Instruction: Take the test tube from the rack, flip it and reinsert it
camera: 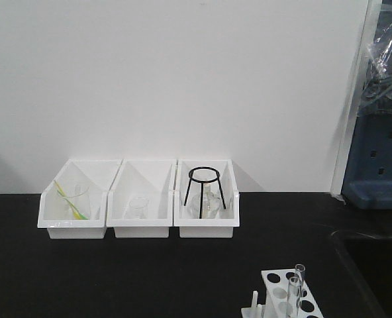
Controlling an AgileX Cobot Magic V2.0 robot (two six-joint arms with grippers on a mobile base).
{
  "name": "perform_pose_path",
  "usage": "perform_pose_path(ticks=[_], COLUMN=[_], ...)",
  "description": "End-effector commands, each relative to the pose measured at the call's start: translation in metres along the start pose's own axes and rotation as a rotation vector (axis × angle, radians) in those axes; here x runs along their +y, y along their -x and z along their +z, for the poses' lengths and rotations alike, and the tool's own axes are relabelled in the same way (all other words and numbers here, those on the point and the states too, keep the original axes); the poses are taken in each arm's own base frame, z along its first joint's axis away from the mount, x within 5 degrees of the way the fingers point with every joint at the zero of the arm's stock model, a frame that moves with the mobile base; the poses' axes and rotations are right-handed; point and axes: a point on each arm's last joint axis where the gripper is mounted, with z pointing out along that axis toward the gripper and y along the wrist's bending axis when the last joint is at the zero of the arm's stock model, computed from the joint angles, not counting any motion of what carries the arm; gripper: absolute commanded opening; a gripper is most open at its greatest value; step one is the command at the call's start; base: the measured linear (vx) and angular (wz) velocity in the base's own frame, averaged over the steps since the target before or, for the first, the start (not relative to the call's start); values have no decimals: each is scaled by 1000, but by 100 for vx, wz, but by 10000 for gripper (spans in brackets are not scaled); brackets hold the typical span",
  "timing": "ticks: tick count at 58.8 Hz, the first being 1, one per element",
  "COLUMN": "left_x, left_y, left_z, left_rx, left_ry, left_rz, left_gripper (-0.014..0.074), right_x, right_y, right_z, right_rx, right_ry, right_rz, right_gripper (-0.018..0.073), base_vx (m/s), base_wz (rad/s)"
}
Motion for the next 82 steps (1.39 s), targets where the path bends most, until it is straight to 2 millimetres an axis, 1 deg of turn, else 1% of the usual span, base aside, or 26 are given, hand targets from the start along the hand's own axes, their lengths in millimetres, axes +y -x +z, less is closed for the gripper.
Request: perform_pose_path(ticks=[1, 4, 7, 11, 14, 15, 16, 19, 23, 27, 31, 35, 38, 44, 50, 54, 64, 70, 74, 78, 82], left_x=[-1, -1, -1, -1, -1, -1, -1, -1, -1, -1, -1, -1, -1, -1, -1, -1, -1, -1, -1, -1, -1], left_y=[7, 7, 7, 7, 7, 7, 7, 7, 7, 7, 7, 7, 7, 7, 7, 7, 7, 7, 7, 7, 7], left_z=[-1, -1, -1, -1, -1, -1, -1, -1, -1, -1, -1, -1, -1, -1, -1, -1, -1, -1, -1, -1, -1], left_rx=[-86, -86, -86, -86, -86, -86, -86, -86, -86, -86, -86, -86, -86, -86, -86, -86, -86, -86, -86, -86, -86], left_ry=[-19, -19, -19, -19, -19, -19, -19, -19, -19, -19, -19, -19, -19, -19, -19, -19, -19, -19, -19, -19, -19], left_rz=[-4, -4, -4, -4, -4, -4, -4, -4, -4, -4, -4, -4, -4, -4, -4, -4, -4, -4, -4, -4, -4], left_gripper=[-6, -6, -6, -6, -6, -6, -6, -6, -6, -6, -6, -6, -6, -6, -6, -6, -6, -6, -6, -6, -6], right_x=[0, -1, -1, -2, -2, -2, -2, -2, -3, -3, -3, -3, -3, -3, -3, -3, -3, -3, -3, -2, 0], right_y=[41, 62, 90, 123, 144, 148, 156, 166, 174, 173, 168, 161, 158, 156, 156, 156, 158, 158, 161, 160, 151], right_z=[-6, -10, -12, -6, 5, 13, 16, 38, 62, 85, 100, 111, 115, 117, 117, 117, 117, 117, 116, 116, 116], right_rx=[-276, -324, -364, -378, -372, -351, -354, -303, -248, -165, -110, -78, -61, -50, -50, -50, -65, -71, -96, -105, -113], right_ry=[-2, -4, -4, -4, -6, -7, -8, -7, -7, -5, -4, -3, -2, -2, -2, -2, -3, -3, -2, 2, 21], right_rz=[19, 10, 12, 7, -6, -12, -16, -21, -11, 24, 29, 18, 4, -13, -14, -17, -12, -9, 17, 38, 15], right_gripper=[-12, -12, -12, -12, -12, -12, -12, -12, -12, -12, -11, -6, 4, 41, 112, 189, 434, 530, 560, 564, 558], base_vx=[0, 0, 0, 0, 0, 0, 0, 0, 0, 0, 0, 0, 0, 0, 0, 0, 0, 0, 0, 0, 0], base_wz=[0, 0, 0, 1, 0, 0, 0, 0, 0, 0, 0, 0, 0, 0, 0, 0, 0, 0, 0, 0, 0])
